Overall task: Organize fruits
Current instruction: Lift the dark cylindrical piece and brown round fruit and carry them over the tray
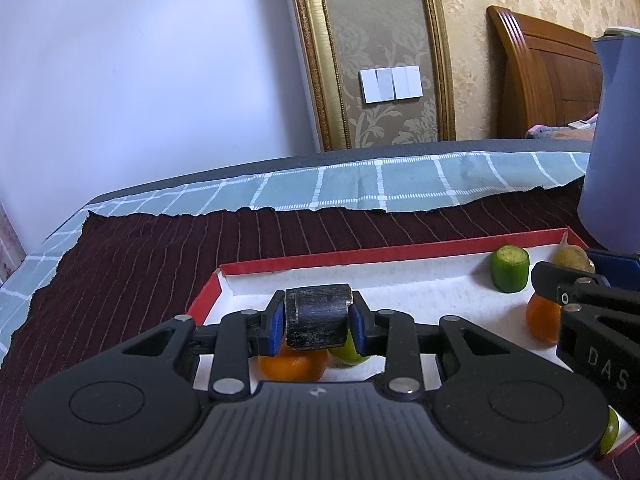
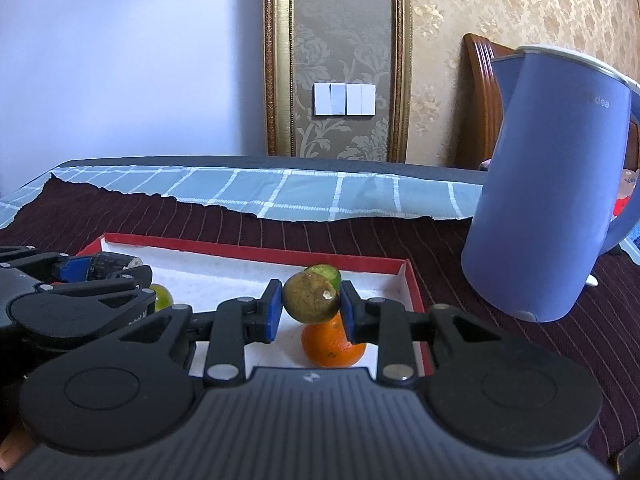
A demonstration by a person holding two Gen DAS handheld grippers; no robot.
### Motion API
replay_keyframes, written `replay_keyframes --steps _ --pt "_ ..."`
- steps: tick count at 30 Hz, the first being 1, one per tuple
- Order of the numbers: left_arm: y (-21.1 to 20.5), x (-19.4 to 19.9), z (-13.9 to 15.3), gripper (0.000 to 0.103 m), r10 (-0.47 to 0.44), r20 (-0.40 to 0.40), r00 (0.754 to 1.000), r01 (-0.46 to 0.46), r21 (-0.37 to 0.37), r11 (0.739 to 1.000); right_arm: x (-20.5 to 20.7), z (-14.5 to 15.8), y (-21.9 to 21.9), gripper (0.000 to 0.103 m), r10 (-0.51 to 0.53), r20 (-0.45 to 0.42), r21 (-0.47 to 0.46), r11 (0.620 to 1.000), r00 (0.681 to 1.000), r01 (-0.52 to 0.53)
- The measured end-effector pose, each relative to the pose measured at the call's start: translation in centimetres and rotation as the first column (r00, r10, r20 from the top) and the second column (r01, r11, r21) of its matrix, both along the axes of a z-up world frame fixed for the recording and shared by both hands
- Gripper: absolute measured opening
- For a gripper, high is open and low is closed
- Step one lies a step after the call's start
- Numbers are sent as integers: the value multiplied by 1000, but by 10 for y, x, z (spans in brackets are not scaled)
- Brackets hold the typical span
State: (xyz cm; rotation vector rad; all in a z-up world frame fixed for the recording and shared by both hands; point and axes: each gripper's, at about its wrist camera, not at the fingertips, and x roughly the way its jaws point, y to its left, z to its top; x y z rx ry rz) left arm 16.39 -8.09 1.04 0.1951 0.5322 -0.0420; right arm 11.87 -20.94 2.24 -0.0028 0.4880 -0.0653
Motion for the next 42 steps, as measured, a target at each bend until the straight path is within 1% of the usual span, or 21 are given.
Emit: replay_keyframes --steps 11,18,20,23,29,33,36,42 --pt "-6 5 -1 32 -1 7 1000 1 -8 1000 10 -4 -9 28 -16 5 25 1000 1000 16" --pt "-8 5 -2 32 -2 13 1000 2 -22 1000 13 -9 -16 29 -19 5 69 997 1000 18" --pt "-10 4 -4 32 -8 20 1000 8 -10 1000 13 -9 -15 29 -19 10 63 998 1000 19" --pt "-12 3 -5 32 -19 30 999 19 -2 1000 13 -9 -12 29 -32 23 29 999 999 31" --pt "-13 4 -7 32 -27 35 999 27 4 1000 15 -10 -12 29 -39 23 15 999 999 39" --pt "-12 3 -7 32 -26 43 999 26 2 1000 15 -11 -11 29 -45 25 13 999 999 44" --pt "-13 4 -9 32 -26 52 998 25 16 1000 16 -12 -12 29 -46 21 25 999 999 45" --pt "-15 4 -9 32 -35 52 998 34 12 999 17 -14 -13 29 -51 18 26 998 999 51"
